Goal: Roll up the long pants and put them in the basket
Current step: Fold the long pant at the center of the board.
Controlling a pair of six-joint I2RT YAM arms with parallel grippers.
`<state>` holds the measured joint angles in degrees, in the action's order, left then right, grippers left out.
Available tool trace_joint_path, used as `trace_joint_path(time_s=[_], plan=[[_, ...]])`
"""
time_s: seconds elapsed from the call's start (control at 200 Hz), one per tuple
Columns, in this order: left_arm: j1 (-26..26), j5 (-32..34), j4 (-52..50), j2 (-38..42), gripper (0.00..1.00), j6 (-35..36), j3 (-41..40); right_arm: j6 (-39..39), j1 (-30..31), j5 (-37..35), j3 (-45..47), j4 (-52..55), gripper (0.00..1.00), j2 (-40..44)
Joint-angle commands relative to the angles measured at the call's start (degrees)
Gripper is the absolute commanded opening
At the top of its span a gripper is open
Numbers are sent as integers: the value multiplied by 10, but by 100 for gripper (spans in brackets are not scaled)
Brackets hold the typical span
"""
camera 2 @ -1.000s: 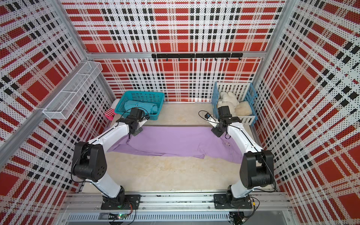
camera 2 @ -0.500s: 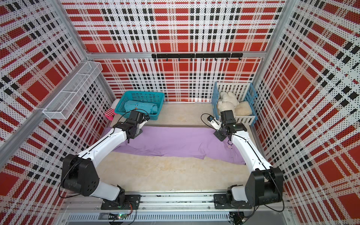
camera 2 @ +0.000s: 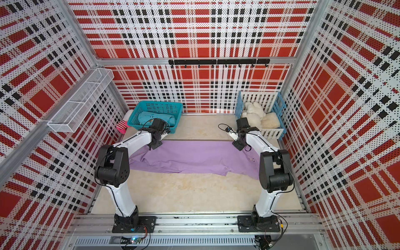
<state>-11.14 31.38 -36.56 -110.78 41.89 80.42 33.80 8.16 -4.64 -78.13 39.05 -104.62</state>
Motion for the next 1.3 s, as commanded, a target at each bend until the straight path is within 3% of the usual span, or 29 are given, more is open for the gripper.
trace_joint_path(time_s=[0.0, 0.261, 0.401, 0.501, 0.631, 0.696, 0.732, 0.762, 0.787, 0.807, 0.822, 0.922, 1.002, 1.052, 1.122, 1.298], plan=[[17, -2, -12, -27, 0, 12, 20, 10, -2, -47, -19, -11, 0, -32], [15, -18, -29, -62, 0, -7, 41, 5, -1, -37, -16, -24, 0, -77], [17, -31, -29, -58, 7, -24, 47, 8, -2, -38, -6, -33, 0, -79], [17, -36, -29, -53, 10, -37, 46, -9, -2, -20, -13, -33, 23, -67], [16, -43, -20, -27, 17, -69, 51, -39, -1, -5, -12, -43, 41, -10], [17, -45, -4, 0, 21, -84, 52, -46, 2, -3, -11, -42, 57, 30], [17, -47, 5, 17, 28, -92, 53, -54, 3, -7, -13, -39, 60, 53], [16, -46, 16, 34, 42, -100, 53, -64, 4, -7, -16, -35, 61, 73], [16, -44, 24, 48, 67, -110, 51, -76, 5, -5, -17, -29, 61, 90], [14, -43, 34, 60, 92, -117, 50, -87, 5, -3, -18, -26, 62, 103], [14, -44, 39, 68, 100, -123, 49, -96, 5, 0, -17, -24, 62, 114], [9, -56, 71, 129, 99, -179, 31, -206, 7, 31, -4, -11, 64, 168], [-8, -83, 96, 172, 99, -267, -2, -329, 14, 65, 17, 15, 79, 183], [-23, -120, 97, 191, 99, -324, -28, -385, 17, 99, 41, 31, 95, 183], [-55, -173, 108, 211, 99, -384, -81, -465, 27, 106, 91, 28, 97, 184], [-108, -207, 225, 289, 99, -540, -262, -629, 36, 90, 215, -27, 99, 214]])
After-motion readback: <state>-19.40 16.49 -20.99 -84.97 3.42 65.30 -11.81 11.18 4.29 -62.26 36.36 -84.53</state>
